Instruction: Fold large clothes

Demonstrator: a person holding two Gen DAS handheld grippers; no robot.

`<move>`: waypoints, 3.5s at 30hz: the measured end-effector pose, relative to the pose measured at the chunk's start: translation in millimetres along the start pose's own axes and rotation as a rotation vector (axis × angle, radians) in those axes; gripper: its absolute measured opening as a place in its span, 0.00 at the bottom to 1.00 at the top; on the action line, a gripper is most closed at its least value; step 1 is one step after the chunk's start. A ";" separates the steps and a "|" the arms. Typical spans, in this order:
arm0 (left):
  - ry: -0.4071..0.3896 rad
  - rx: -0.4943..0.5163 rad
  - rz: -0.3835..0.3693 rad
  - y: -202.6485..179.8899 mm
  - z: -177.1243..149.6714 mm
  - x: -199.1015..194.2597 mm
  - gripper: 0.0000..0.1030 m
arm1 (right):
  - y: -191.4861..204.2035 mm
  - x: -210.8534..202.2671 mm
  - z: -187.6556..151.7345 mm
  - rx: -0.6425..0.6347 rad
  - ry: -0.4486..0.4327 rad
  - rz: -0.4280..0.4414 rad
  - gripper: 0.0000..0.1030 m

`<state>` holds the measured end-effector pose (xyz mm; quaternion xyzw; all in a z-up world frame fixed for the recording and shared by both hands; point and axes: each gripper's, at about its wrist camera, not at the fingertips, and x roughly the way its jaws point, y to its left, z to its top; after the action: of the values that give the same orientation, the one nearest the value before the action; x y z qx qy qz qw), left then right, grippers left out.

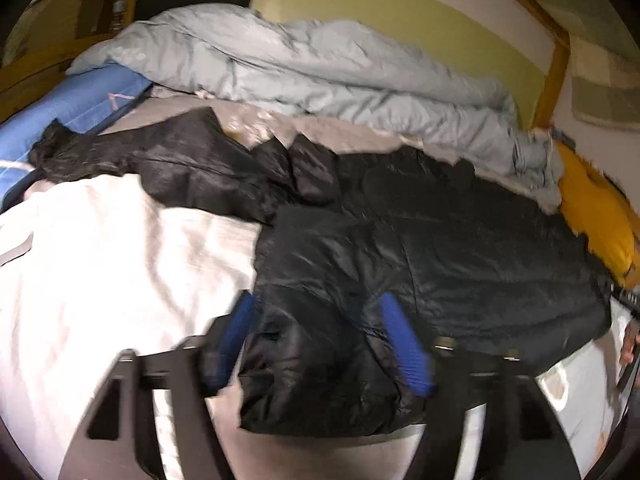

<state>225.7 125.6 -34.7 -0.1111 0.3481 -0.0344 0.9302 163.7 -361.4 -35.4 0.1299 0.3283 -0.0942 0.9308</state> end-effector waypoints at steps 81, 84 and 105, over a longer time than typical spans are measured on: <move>-0.316 0.195 0.085 -59.5 -82.8 -122.0 0.86 | 63.5 -99.1 -79.3 -0.152 -0.122 -0.013 0.95; -0.316 0.207 0.066 -61.9 -84.1 -124.0 0.87 | 70.5 -103.4 -80.9 -0.187 -0.145 -0.022 0.97; -0.378 0.271 0.017 -128.6 -47.9 -127.5 1.00 | 17.8 -127.6 -43.1 -0.022 -0.236 0.040 0.99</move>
<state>99.7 9.7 41.5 0.0130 0.1606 -0.0516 0.9856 45.2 -319.9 16.5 0.1143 0.2147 -0.0867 0.9661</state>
